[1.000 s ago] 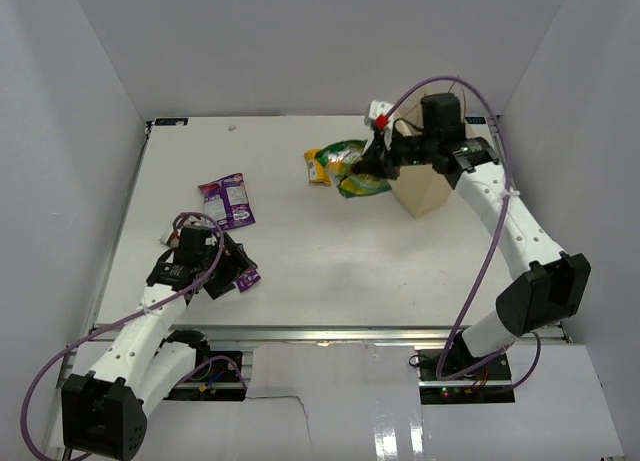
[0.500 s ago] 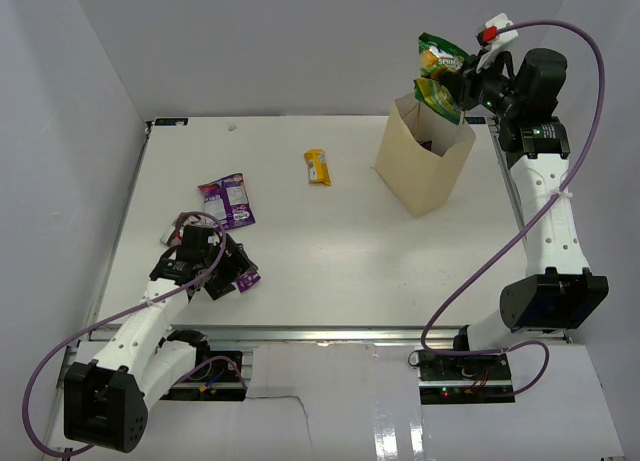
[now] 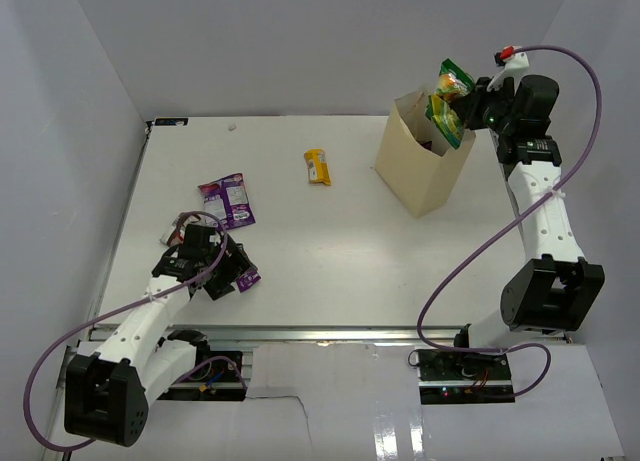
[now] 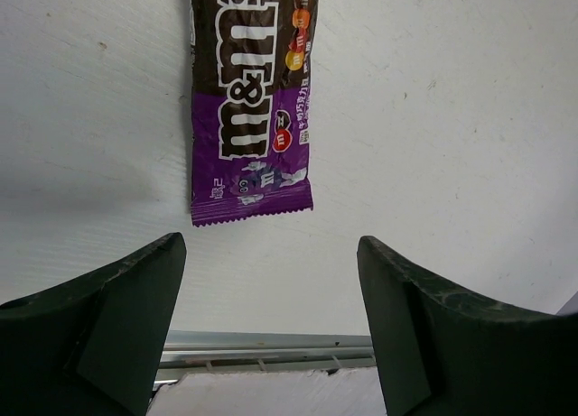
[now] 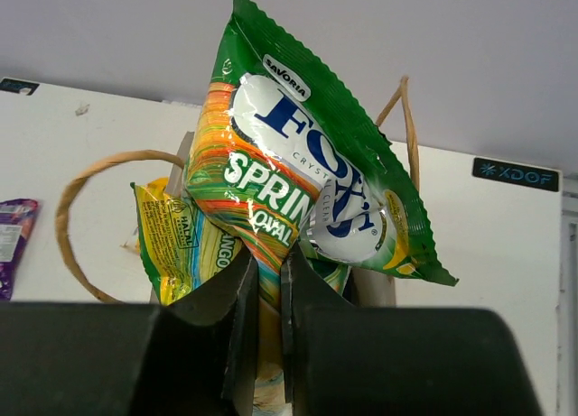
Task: Place the snacks into the paper bag
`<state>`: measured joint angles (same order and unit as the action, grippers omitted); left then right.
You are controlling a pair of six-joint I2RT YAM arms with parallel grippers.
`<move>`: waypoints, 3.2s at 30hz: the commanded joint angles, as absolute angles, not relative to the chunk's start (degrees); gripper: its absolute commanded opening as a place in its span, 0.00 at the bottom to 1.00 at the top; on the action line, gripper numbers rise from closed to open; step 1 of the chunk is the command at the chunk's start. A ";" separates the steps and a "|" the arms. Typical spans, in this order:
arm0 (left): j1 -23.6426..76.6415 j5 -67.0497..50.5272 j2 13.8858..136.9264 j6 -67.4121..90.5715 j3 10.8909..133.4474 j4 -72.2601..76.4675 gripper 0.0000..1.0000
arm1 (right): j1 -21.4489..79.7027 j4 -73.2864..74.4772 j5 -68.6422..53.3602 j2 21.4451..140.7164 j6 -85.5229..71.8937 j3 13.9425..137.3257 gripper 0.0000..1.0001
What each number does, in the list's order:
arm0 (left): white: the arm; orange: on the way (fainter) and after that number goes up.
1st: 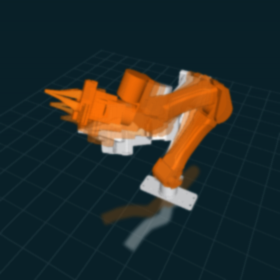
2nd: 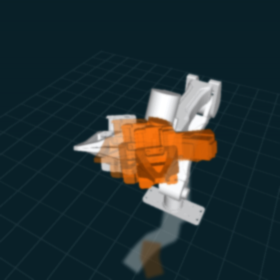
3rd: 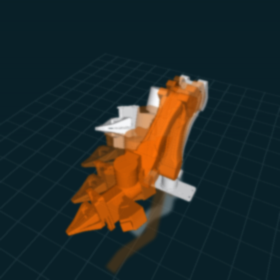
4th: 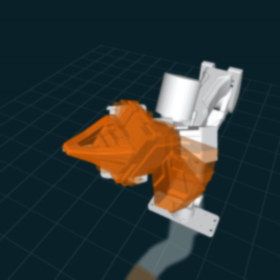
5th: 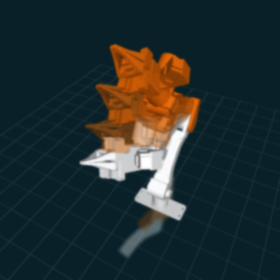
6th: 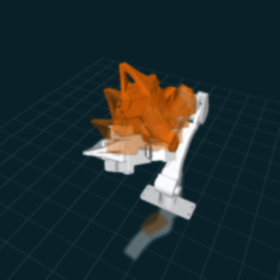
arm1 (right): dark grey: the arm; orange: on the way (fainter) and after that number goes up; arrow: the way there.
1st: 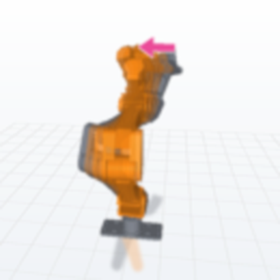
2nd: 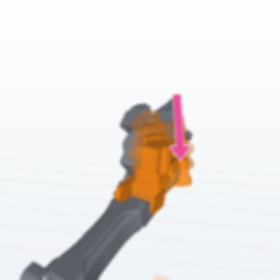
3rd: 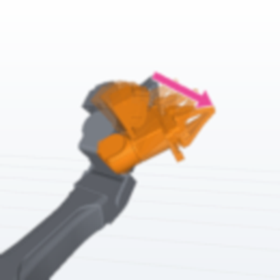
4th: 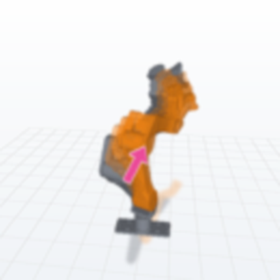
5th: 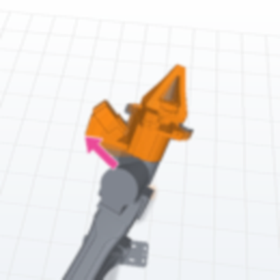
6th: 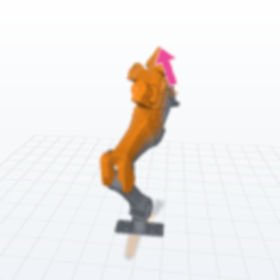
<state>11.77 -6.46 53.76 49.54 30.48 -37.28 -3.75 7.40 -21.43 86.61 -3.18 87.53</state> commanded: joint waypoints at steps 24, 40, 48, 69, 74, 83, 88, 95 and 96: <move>11.60 6.32 76.71 50.98 40.85 -35.86 0.78 | -4.22 5.18 -51.67 79.11 12.56 80.08 0.78; 13.36 -7.97 79.65 38.68 44.31 -27.62 0.01 | 15.44 42.23 -63.84 65.22 41.06 61.55 0.75; 22.13 -40.52 73.12 44.38 34.01 11.15 0.01 | 30.93 12.16 -44.13 76.78 -0.04 55.63 0.83; 33.05 -39.90 81.39 45.35 40.87 14.32 0.05 | 34.98 5.45 -32.87 88.86 -24.88 60.82 0.24; 33.05 -39.82 80.69 45.44 40.87 14.33 0.23 | 34.98 5.36 -34.71 88.25 -21.63 61.17 0.08; 31.82 -30.78 75.06 34.12 48.75 -3.66 0.74 | 29.81 17.48 -40.42 83.06 12.08 74.52 0.08; 31.20 -16.73 71.72 26.02 54.05 -17.12 0.81 | 21.37 21.70 -44.73 80.51 22.58 83.66 0.08; 28.05 11.40 69.61 21.80 57.83 -35.39 0.94 | 12.06 15.93 -28.95 79.54 20.66 97.37 0.08; 27.43 14.30 69.78 21.36 58.09 -36.90 0.94 | 11.35 14.69 -26.83 79.45 19.87 97.82 0.08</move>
<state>29.39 -2.00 70.50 25.15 56.23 -25.04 13.23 19.18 -35.20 80.55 19.44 94.39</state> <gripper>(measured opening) 0.939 0.231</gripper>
